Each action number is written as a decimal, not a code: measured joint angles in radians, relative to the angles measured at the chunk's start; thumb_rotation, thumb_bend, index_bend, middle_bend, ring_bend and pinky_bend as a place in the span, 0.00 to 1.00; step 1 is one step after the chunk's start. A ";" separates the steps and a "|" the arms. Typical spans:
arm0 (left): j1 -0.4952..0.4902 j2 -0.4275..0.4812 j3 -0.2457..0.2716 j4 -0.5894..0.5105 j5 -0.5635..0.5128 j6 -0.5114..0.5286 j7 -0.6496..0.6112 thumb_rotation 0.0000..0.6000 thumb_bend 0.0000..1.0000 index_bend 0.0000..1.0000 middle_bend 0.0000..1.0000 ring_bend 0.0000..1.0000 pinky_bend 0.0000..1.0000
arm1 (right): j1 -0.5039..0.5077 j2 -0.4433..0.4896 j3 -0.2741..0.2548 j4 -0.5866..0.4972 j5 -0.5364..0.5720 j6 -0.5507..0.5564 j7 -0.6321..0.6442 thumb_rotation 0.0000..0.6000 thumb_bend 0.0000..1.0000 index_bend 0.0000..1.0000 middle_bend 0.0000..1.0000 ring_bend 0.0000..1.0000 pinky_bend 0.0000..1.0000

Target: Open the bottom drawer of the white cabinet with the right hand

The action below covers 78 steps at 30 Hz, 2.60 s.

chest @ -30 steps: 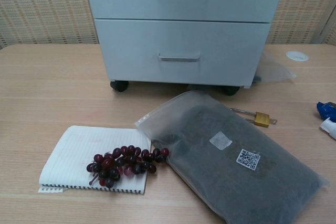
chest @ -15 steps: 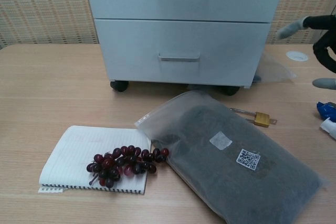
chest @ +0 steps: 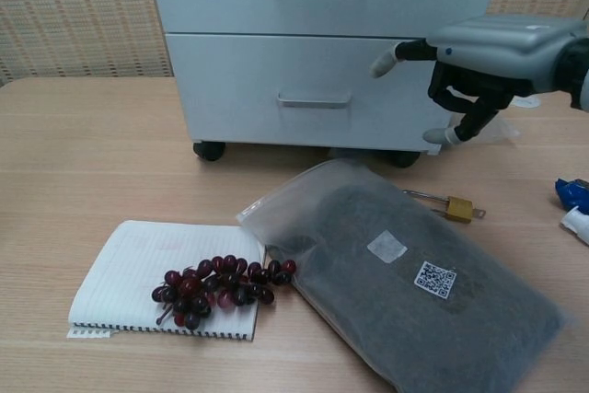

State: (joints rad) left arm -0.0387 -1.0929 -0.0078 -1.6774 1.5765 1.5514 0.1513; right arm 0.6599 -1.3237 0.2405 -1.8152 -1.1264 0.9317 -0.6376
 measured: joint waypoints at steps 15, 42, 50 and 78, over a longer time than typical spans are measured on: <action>-0.004 -0.003 -0.001 0.011 -0.007 -0.009 -0.006 1.00 0.29 0.00 0.00 0.01 0.13 | 0.164 -0.122 -0.008 0.105 0.226 -0.012 -0.113 1.00 0.26 0.14 0.83 0.87 0.84; -0.006 -0.010 -0.002 0.020 -0.016 -0.016 -0.008 1.00 0.29 0.00 0.00 0.01 0.13 | 0.255 -0.148 -0.077 0.155 0.300 0.016 -0.109 1.00 0.26 0.14 0.83 0.87 0.84; -0.005 -0.011 -0.001 0.022 -0.016 -0.014 -0.009 1.00 0.29 0.00 0.00 0.01 0.13 | 0.262 -0.140 -0.097 0.138 0.294 0.026 -0.105 1.00 0.26 0.14 0.83 0.87 0.84; 0.004 -0.013 0.004 0.028 -0.013 -0.004 -0.013 1.00 0.29 0.00 0.00 0.01 0.13 | 0.231 -0.070 -0.179 -0.010 0.217 0.104 -0.135 1.00 0.26 0.14 0.82 0.87 0.84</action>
State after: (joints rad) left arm -0.0349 -1.1055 -0.0039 -1.6499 1.5639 1.5476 0.1386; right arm 0.8913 -1.3935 0.0614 -1.8254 -0.9097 1.0362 -0.7725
